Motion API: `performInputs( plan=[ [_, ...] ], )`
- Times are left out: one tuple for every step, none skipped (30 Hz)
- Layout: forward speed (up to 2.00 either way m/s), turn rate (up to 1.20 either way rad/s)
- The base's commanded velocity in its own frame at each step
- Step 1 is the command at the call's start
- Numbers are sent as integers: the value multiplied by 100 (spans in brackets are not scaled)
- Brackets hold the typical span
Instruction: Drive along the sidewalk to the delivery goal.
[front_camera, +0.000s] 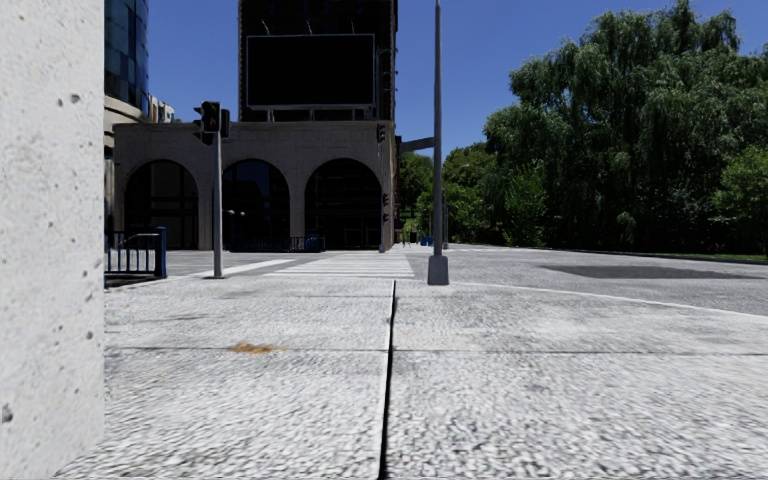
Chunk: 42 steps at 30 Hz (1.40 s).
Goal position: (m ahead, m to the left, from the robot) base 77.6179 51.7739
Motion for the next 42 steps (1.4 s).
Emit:
performInputs(
  plan=[
    [200, 0],
    [200, 0],
    [200, 0],
    [200, 0],
    [200, 0],
    [200, 8],
    [200, 16],
    [200, 19],
    [200, 19],
    [200, 19],
    [200, 20],
    [200, 21],
    [200, 21],
    [200, 24],
    [200, 27],
    [200, 27],
    [200, 28],
    [200, 28],
    [200, 28],
    [200, 28],
    [200, 29],
    [200, 29],
    [200, 29],
    [200, 29],
    [200, 29],
    [200, 29],
    [200, 29],
    [200, 29],
    [200, 29],
    [200, 29],
    [200, 29],
    [200, 29],
    [200, 29],
    [200, 29],
    [200, 29],
    [200, 29],
    [200, 28],
    [200, 28],
    [200, 17],
    [200, 0],
    [200, 0],
    [200, 0]
  ],
)
